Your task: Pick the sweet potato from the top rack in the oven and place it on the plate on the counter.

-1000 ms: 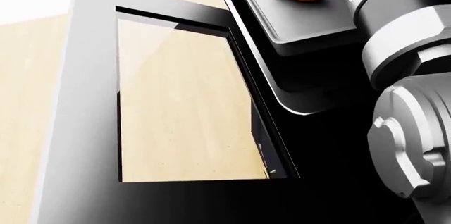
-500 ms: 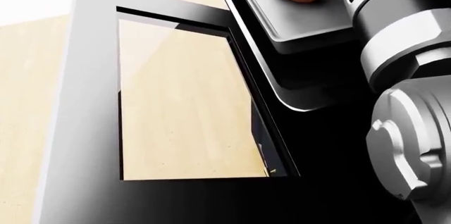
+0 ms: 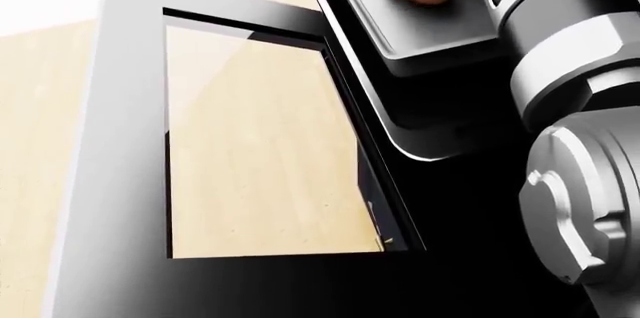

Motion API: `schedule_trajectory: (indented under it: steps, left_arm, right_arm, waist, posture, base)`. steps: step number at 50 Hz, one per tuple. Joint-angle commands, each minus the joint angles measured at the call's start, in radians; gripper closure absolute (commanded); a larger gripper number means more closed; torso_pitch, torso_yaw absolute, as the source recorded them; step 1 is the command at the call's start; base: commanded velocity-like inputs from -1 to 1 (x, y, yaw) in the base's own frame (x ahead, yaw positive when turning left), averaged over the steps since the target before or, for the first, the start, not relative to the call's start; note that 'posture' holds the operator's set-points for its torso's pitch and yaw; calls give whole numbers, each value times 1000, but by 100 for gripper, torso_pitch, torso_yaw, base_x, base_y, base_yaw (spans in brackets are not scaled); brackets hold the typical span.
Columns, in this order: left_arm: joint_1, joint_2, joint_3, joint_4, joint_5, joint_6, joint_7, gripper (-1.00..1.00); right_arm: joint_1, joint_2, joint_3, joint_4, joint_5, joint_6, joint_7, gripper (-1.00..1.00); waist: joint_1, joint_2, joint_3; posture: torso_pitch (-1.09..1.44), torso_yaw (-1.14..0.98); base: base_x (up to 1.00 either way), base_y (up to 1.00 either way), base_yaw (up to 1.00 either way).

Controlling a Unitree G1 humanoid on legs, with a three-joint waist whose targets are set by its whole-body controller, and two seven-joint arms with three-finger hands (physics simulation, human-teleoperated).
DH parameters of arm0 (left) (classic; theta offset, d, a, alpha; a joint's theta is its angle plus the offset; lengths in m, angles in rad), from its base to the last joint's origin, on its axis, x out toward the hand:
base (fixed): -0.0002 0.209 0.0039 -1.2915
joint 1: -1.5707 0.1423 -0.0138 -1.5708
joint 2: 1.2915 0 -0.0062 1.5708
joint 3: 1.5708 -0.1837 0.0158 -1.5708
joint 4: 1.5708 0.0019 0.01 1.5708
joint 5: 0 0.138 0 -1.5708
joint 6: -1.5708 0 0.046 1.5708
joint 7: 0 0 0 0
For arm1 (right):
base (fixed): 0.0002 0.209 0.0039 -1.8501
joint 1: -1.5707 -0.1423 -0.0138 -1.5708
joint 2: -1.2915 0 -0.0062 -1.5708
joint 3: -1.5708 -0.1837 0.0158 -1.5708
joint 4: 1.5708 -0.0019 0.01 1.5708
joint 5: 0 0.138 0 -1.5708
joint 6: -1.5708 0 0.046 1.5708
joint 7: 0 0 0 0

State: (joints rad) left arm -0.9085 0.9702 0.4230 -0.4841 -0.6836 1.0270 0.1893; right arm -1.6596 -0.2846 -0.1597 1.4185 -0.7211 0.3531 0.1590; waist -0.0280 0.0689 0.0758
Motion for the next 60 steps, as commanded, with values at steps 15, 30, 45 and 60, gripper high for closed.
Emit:
schedule_trajectory:
  steps: [15,30,45,60]
  left_arm:
    - [-60,18,-14,16,4,-28,16,-100]
    - [-48,1,-10,-5,17,-18,11,-100]
    - [-42,-2,-5,0,12,-23,13,-100]
    - [-51,-17,-16,-1,29,-20,9,-100]
  right_arm:
    - [-129,-22,-59,-58,79,-106,-20,100]
    - [-234,-26,-32,-87,235,-234,149,100]
    - [-364,-51,17,-125,313,-235,209,100]
    - [-376,-56,33,-149,354,-240,265,100]
  waist:
    - [-3,3,-27]
    - [-11,2,-22]
    - [2,11,-67]
    - [-19,-72,-79]
  posture:
    - [0,0]
    - [0,0]
    - [0,0]
    - [0,0]
  base:
    - [0,0,0]
    - [0,0,0]
    - [-14,0,0]
    - [-61,1,0]
